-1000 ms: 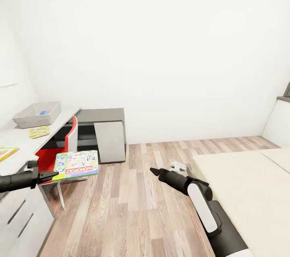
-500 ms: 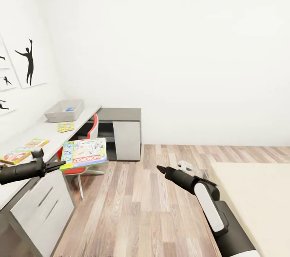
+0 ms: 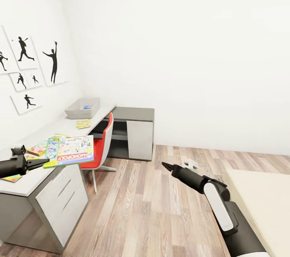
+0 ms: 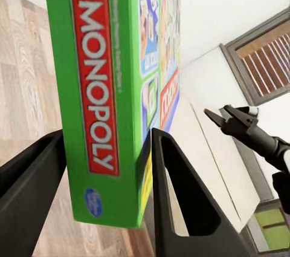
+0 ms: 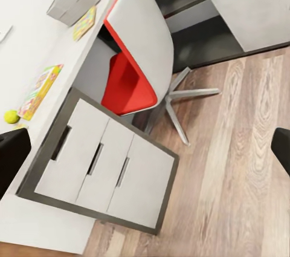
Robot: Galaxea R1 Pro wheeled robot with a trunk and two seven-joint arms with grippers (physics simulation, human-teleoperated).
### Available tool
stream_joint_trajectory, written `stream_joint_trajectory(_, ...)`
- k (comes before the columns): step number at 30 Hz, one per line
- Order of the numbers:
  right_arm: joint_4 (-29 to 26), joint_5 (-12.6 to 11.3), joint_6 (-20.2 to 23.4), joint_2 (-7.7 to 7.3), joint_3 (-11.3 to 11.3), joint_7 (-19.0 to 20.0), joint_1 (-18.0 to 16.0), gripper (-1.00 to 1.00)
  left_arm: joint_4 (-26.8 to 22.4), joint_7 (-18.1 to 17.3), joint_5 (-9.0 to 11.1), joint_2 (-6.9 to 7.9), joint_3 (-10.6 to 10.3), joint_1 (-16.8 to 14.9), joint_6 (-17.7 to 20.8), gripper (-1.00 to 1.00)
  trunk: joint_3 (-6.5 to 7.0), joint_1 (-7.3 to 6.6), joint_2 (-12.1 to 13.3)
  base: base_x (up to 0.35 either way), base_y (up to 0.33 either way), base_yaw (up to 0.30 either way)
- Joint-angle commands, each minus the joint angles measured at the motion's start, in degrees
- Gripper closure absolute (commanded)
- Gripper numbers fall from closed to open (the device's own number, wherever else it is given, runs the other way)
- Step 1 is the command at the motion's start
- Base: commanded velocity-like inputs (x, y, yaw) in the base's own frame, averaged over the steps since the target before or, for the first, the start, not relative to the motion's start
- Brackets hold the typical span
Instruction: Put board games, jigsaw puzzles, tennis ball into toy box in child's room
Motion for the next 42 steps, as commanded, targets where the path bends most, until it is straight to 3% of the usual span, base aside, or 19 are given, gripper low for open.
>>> stream_joint_trajectory(1, -0.1, 0.1, 0.2, -0.02, 0.0, 0.2, 0.0, -1.0, 0.1, -0.2, 0.1, 0.2, 0.0, 0.0, 0.6, 1.0, -0.08, 0.01, -0.1, 0.0, 0.0, 0.029)
stream_joint_trajectory(11, 0.2, 0.4, -0.3, 0.08, 0.1, 0.2, 0.0, -1.0, 0.4, -0.2, 0.5, 0.53, 0.1, 0.0, 0.5, 1.0, -0.08, 0.01, -0.1, 0.035, 0.0, 0.005)
stream_joint_trajectory(24, -0.4, 0.5, -0.3, 0.11, 0.3, 0.3, 0.0, -1.0, 0.5, -0.2, 0.9, 0.52, 0.4, 0.1, 0.4, 1.0, -0.08, 0.01, -0.1, 0.314, 0.0, 0.0)
stream_joint_trajectory(27, -3.8, 0.3, 0.0, 0.03, 0.2, 1.6, 0.1, -1.0, 0.5, -0.2, 1.1, 0.68, 0.7, 0.1, 0.4, 1.0, -0.08, 0.01, -0.1, 0.328, 0.0, 0.0)
stream_joint_trajectory(30, -9.1, 0.1, 0.6, -0.02, 0.2, 4.2, -0.1, -1.0, 0.5, -0.2, 2.7, 1.29, 1.2, 0.1, 0.4, 1.0, -0.08, 0.01, -0.1, 0.308, 0.0, 0.0)
stream_joint_trajectory(34, -11.5, 0.1, 1.0, -0.03, 0.2, 5.5, -0.2, -1.0, 0.6, -0.2, 7.0, 2.26, 1.4, 0.3, 0.4, 1.0, -0.08, 0.01, -0.1, 0.304, 0.018, 0.0)
stream_joint_trajectory(36, -11.9, 0.2, 0.8, -0.03, 0.2, 5.7, -0.2, -1.0, 0.6, -0.2, 8.2, 2.51, 1.5, 0.5, 0.4, 1.0, -0.08, 0.01, -0.1, 0.315, 0.093, 0.0)
stream_joint_trajectory(42, -12.0, 0.4, 0.7, -0.04, 0.2, 5.9, -0.2, -1.0, 0.6, -0.2, 8.7, 2.55, 1.5, 0.7, 0.4, 1.0, -0.07, 0.01, -0.1, 0.322, 0.094, 0.0)
